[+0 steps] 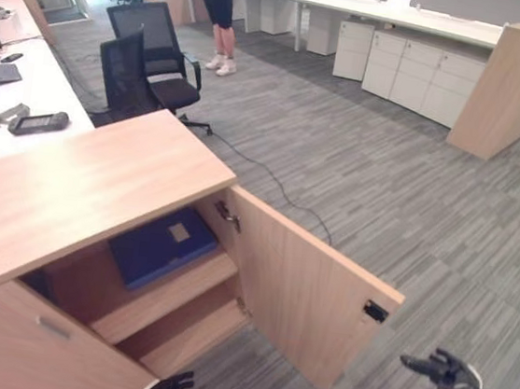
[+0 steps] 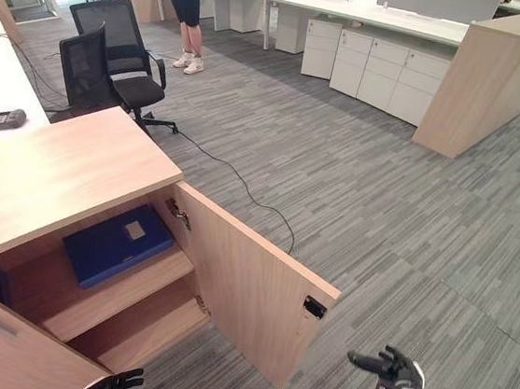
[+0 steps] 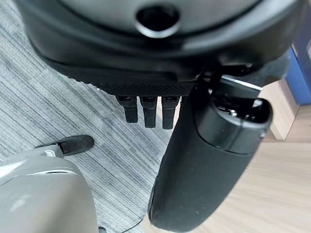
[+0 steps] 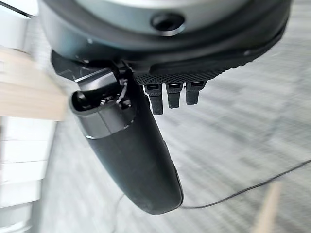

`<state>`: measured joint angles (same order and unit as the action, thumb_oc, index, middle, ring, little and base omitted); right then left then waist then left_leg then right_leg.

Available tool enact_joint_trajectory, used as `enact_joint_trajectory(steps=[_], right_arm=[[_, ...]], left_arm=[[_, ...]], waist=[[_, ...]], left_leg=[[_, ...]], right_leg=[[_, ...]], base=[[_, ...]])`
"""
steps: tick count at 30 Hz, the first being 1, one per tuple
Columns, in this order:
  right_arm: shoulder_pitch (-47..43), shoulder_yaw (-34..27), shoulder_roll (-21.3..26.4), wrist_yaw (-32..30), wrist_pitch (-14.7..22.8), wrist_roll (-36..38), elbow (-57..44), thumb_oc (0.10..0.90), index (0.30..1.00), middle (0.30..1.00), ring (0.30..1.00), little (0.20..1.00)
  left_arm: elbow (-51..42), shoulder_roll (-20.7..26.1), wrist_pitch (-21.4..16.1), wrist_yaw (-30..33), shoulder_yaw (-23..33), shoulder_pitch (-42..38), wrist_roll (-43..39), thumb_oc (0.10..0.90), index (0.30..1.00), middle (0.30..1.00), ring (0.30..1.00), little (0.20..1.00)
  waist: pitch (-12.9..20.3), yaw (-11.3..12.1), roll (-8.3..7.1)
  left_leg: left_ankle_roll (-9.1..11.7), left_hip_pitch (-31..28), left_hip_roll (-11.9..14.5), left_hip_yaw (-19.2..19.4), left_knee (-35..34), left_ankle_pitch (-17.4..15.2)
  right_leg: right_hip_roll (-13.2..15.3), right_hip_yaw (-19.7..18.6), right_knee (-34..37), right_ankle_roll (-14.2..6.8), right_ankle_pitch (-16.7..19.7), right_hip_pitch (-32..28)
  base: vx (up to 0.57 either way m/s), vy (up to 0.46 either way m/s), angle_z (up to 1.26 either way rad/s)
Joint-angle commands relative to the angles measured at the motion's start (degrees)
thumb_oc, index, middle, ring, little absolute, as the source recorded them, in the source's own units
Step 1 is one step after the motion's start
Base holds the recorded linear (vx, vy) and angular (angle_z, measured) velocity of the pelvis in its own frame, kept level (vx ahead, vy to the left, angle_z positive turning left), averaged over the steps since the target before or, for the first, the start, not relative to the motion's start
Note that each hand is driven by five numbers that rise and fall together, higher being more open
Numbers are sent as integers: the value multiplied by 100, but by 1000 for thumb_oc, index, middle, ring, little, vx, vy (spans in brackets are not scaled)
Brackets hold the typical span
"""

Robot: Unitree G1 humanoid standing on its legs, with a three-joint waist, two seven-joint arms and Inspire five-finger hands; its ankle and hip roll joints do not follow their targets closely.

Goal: Put the empty folder in the office cabinet

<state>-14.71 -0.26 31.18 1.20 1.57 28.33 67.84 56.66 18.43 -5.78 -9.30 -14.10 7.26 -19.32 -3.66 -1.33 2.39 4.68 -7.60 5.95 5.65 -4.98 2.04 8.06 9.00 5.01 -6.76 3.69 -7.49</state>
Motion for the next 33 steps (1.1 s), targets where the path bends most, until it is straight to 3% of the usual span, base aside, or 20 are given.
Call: enact_joint_trajectory(steps=[1, 11, 14, 19, 24, 33], right_arm=[[-786, 146, 276, -64, 354, 279, 283, 800, 900, 900, 900, 900], [-1311, 503, 205, -69, 395, 270, 106, 800, 900, 900, 900, 900], [-1270, 636, -50, -27, 441, 337, -186, 800, 900, 900, 900, 900], [-806, 1102, -598, 122, 477, 139, -1258, 800, 900, 900, 900, 900], [410, 1584, -1105, 499, 469, -219, -2654, 800, 900, 900, 900, 900], [1170, 2127, -1277, 804, 431, -643, -3210, 800, 900, 900, 900, 900]], left_arm=[[136, 58, -264, -7, -70, -433, 87, 800, 900, 900, 900, 900], [167, 89, -247, 18, -72, -362, 71, 800, 900, 900, 900, 900], [261, 67, -243, 52, -10, -345, 64, 800, 900, 900, 900, 900], [412, 0, -242, 146, 208, -306, 62, 800, 900, 900, 900, 900], [826, -90, -192, 294, 713, -299, 96, 800, 900, 900, 900, 900], [1148, -11, -110, 364, 990, -216, 278, 800, 900, 900, 900, 900]], waist=[[220, 188, -240], [225, 347, -306], [209, 353, -295], [172, 326, -278], [108, 306, -265], [27, 499, -242]], left_leg=[[245, -361, 196, 16, -2, -497], [209, -318, 162, -101, -2, -495], [203, -309, 156, -122, -2, -491], [209, -292, 172, -165, -2, -465], [258, -166, 219, -290, -2, -356], [415, 158, 328, -709, -2, -124]], right_leg=[[137, 36, -104, -312, -372, -41], [185, 96, -110, -328, -374, -64], [184, 93, -123, -317, -377, -61], [171, 106, -174, -280, -412, -38], [126, 201, -224, -225, -474, 12], [33, 622, -225, -130, -593, 27]], base=[[4, 35, 3], [7, 17, 7], [0, 0, 0], [0, -2, -2], [0, -33, 10], [-19, -64, 27]])
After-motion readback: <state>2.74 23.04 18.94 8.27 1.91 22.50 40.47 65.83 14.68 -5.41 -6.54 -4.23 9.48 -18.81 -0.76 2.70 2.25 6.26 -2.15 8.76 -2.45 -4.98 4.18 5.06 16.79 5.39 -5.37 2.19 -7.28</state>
